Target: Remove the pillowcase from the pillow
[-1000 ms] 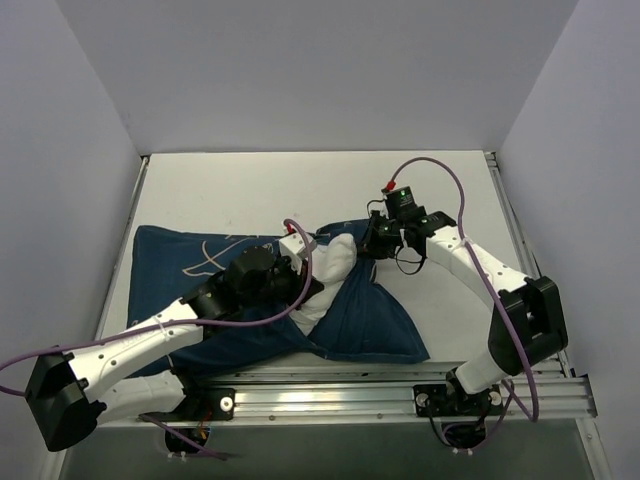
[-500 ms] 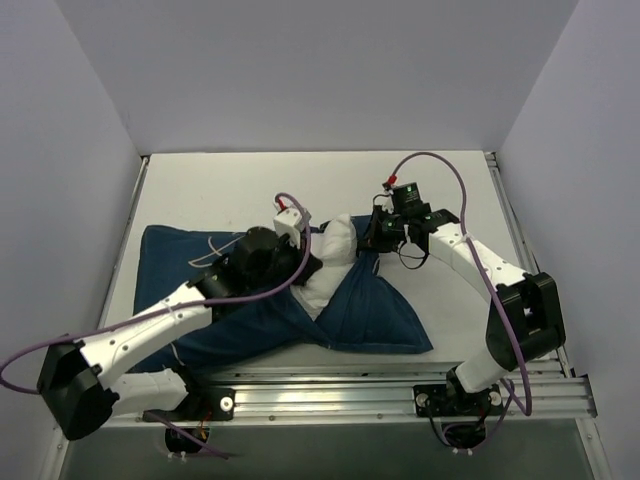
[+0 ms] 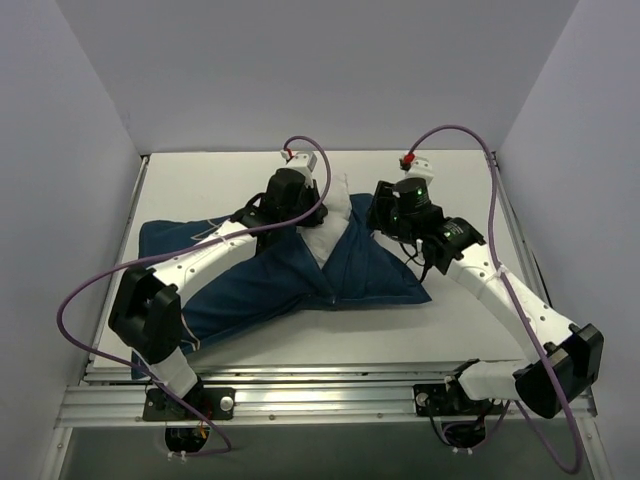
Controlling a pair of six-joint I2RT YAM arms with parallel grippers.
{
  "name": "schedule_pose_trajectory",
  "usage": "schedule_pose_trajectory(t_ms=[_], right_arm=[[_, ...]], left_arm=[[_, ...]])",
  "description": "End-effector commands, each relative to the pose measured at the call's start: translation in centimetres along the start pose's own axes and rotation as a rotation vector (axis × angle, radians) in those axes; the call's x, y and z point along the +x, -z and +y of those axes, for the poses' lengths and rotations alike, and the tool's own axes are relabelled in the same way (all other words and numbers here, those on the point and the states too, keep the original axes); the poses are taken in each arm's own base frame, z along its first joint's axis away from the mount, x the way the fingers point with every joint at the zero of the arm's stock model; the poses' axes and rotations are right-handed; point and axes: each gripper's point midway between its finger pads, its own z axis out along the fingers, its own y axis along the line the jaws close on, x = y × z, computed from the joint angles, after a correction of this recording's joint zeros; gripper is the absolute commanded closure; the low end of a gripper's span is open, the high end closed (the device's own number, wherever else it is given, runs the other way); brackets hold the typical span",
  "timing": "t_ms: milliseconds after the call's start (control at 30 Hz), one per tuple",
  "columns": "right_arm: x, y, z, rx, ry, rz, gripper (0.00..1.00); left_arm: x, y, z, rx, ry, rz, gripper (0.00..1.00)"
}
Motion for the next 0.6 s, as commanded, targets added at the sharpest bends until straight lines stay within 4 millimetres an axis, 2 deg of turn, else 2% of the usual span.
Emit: schedule_pose_trajectory(t_ms=[0,133,233,367,433,500,533,567], right_arm=[[0.7,0.9,0.3,0.063,0.003,-0.031,0.51],[4.0,-0.2,3.3,0.027,0.030,0.040,0.48],[5.9,-1.0,4.6,0.049,0.056,0.056,0.46],[7.3,-2.0,5.4,0.079,0.068,0.054,0.43],[8.2,-2.7,4.7,0.111,0.087,0.068,0.42],[9.2,-3.4,3.2,0.179,0.113,0.079,0.43],[9.6,-3.5,2.6,0.199,0.122,0.082,0.44],[9.9,-3.7,1.7,0.227,0.129,0.089,0.52]], left_arm=[[-2.7,0.6,0.1,-0.035,0.035,-0.052,0.89],[-2.7,1.3,0.5,-0.054,0.034,-0.054,0.88],[-1.9,1.7,1.3,-0.080,0.031,-0.040,0.89],[-1.2,2.0,1.7,-0.088,0.037,-0.029,0.89],[-0.8,2.0,2.0,-0.095,0.036,-0.019,0.89],[-0.2,2.1,2.7,-0.115,0.033,0.000,0.92],[-0.1,2.1,3.1,-0.126,0.035,0.003,0.92],[0.3,2.2,4.1,-0.152,0.041,0.015,0.92]])
